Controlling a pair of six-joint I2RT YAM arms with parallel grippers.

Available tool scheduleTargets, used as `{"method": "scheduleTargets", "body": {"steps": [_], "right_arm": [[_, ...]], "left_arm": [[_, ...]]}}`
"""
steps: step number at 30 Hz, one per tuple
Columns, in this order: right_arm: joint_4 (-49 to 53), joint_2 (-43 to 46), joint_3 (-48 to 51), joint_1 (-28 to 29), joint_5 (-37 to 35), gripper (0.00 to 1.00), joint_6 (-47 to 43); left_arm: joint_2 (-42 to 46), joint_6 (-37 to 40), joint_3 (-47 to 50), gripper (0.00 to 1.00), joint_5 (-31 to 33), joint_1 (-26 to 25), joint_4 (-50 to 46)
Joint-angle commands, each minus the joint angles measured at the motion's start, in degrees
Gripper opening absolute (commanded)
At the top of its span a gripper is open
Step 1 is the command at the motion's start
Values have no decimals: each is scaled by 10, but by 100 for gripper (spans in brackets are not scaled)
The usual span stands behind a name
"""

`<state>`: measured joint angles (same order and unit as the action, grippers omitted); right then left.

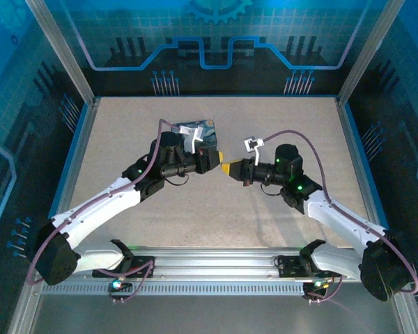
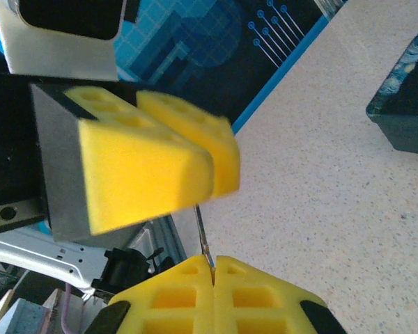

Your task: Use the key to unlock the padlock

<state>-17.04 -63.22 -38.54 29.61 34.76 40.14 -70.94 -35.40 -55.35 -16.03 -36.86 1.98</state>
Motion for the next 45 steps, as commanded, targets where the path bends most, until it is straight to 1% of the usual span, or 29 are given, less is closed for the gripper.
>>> {"method": "scheduleTargets", "body": {"steps": [1, 2, 6, 8, 11, 12, 16, 19, 22, 26, 31, 38, 42, 45], "right_arm": [[88, 25, -6, 4, -19, 0, -48], [116, 30, -12, 4, -27, 0, -62], [214, 47, -29, 3, -59, 0, -108], [259, 54, -37, 4, -78, 0, -125], [309, 65, -42, 5, -106, 0, -137], [321, 68, -43, 5, -114, 0, -139], [364, 77, -40, 5, -150, 0, -141], [386, 81, -34, 5, -172, 0, -135], [402, 88, -27, 5, -186, 0, -129], [427, 99, -23, 5, -201, 0, -125], [444, 118, -21, 4, -210, 0, -122], [448, 151, -4, -3, -216, 0, -110], [464, 159, -5, -9, -217, 0, -112], [474, 165, -7, -20, -211, 0, -115]], "left_arm": [[22, 19, -14, 45, 25, 10, -17], [22, 21, -18, 52, 29, 14, -25], [7, 41, -34, 72, 39, 36, -61], [-14, 66, -50, 85, 54, 47, -90], [-65, 109, -90, 99, 87, 58, -144], [-84, 122, -104, 99, 96, 60, -156], [-181, 173, -184, 99, 168, 66, -210], [-261, 200, -249, 99, 203, 71, -229], [-346, 219, -328, 99, 212, 76, -253], [-444, 231, -432, 99, 209, 79, -287], [-534, 237, -528, 99, 218, 80, -330], [-587, 232, -580, 99, 210, 79, -357], [-587, 233, -555, 99, 192, 76, -341], [-576, 238, -530, 99, 191, 69, -332]]}}
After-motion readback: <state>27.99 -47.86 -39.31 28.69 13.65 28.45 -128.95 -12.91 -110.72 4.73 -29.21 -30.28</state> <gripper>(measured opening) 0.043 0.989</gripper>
